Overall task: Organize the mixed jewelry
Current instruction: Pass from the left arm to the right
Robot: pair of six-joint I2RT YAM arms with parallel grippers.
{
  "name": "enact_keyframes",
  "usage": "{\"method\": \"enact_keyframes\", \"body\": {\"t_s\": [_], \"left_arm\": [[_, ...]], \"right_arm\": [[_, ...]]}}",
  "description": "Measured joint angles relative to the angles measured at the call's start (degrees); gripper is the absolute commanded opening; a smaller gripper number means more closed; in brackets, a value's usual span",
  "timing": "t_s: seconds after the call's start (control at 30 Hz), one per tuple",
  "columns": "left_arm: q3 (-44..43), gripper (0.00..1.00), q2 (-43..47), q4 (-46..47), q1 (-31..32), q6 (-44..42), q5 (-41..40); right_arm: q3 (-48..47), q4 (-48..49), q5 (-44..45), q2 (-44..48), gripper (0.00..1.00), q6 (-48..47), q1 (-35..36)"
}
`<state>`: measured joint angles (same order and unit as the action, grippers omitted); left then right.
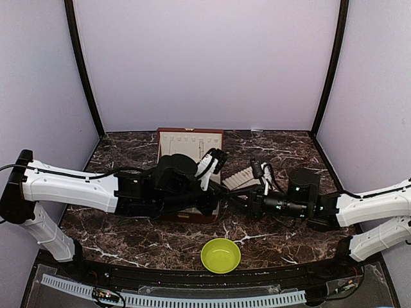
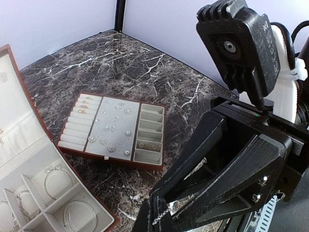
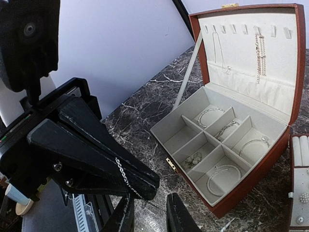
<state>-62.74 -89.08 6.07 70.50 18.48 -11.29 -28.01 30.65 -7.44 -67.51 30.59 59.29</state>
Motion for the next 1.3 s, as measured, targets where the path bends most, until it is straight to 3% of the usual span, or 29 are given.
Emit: {"method": "enact_keyframes", "body": {"t_s": [0.63, 1.3], "left_arm": [[0.02, 0.00, 1.77, 1.53, 0.17, 3.50, -0.55], [0.70, 0.00, 3.72, 2.01, 0.17, 4.87, -0.85]], "right_arm": [[1.25, 5.51, 7.32, -3.63, 0.20, -3.56, 3.96], [1.22, 6.91, 11.78, -3.28, 0.23, -5.35, 5.09]]}}
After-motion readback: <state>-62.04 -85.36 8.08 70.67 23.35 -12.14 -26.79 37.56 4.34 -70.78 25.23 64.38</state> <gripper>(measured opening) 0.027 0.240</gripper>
